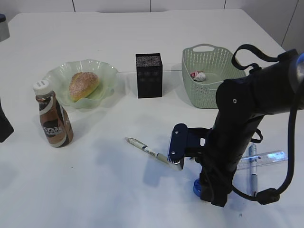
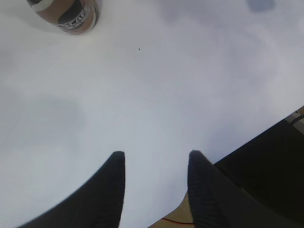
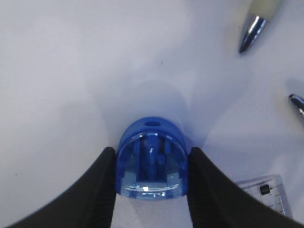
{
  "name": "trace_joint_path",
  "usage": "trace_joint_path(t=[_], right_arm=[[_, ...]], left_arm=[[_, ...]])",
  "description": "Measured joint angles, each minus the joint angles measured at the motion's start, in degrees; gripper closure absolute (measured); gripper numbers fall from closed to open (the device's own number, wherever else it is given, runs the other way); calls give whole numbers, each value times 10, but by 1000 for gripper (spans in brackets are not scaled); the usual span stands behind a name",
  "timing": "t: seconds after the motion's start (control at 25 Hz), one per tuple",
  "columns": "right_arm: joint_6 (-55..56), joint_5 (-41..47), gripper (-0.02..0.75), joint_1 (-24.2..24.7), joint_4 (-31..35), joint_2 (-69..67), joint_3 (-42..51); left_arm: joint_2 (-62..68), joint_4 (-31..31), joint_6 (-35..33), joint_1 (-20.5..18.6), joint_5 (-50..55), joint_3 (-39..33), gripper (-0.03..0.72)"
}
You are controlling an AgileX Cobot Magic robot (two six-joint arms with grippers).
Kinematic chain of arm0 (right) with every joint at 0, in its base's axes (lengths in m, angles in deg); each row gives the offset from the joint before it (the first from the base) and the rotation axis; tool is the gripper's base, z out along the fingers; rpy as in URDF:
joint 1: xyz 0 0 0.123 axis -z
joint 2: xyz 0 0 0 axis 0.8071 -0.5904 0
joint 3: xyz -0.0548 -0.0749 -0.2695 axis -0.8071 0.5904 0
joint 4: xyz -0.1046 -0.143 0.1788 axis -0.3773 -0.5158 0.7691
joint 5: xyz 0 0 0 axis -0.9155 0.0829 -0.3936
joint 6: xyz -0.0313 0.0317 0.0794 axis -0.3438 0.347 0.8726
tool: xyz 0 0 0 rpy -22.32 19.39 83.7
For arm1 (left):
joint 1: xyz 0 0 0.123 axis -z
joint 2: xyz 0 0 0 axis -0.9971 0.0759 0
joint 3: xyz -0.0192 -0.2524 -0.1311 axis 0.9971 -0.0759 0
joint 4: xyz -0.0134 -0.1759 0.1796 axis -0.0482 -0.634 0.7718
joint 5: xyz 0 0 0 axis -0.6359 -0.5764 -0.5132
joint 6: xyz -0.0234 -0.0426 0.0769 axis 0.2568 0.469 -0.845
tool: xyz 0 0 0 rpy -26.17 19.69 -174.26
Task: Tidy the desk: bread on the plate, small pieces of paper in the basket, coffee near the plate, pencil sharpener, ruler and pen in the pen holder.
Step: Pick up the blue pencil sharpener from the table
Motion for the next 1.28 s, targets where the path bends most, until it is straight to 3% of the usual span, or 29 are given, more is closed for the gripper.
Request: trace_joint_path(t=[0.64, 0.88, 1.28], right_arm=[[0, 5, 397, 0, 5, 0, -1], [1, 33, 397, 0, 12, 0, -40], [2, 70, 397, 0, 54, -1, -184]], left_arm=[[0, 0, 0, 0, 0, 0, 396], [0, 0, 0, 0, 0, 0, 398], [0, 0, 0, 0, 0, 0, 398]])
